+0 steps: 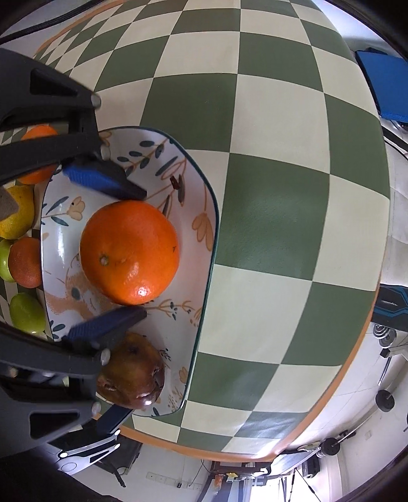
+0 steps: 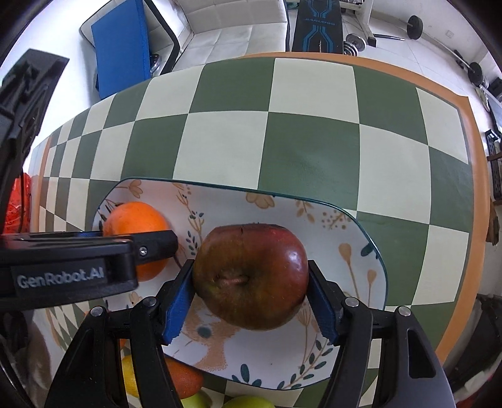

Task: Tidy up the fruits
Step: 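Carry the orange and red apple onto the floral plate and release both, then withdraw both tools and move toward the yellow citrus and green apple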

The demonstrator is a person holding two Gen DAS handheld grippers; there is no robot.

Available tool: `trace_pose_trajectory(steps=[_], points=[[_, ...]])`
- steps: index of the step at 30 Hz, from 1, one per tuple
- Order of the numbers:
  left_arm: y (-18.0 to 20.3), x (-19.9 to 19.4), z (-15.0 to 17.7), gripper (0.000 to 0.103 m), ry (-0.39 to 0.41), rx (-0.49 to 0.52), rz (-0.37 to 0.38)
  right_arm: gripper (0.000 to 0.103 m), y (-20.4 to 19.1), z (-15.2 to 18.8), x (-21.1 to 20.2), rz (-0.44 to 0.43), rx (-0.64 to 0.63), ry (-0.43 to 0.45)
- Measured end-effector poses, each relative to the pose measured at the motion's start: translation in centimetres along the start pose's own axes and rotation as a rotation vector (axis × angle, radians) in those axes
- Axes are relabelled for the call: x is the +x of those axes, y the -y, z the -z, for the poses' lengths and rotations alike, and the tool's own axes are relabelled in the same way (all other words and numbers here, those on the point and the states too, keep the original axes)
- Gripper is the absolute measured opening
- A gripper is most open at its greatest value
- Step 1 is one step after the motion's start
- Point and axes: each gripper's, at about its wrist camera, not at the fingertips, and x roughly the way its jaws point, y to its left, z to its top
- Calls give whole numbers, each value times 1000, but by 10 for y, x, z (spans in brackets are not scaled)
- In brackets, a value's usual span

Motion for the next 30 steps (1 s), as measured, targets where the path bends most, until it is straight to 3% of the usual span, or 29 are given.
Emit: trace_pose_trajectory(steps=[1,3,7,16,30], points=[[-1,-2,0,91,11,0,0,83,1,0,-2,-4,6,2],[-6,-14,1,92,44,2,-13,94,2,1,-7,-9,14,-2],[-12,-32,11,92,101,12,-48,94,9,11,-19,2,54,-3],[-27,-74,60,92,266,40,-211,94,19,53,-50,68,163,29],[-7,-114,133,92,432,64,-206,94,-13,115,-110,141,170,149]])
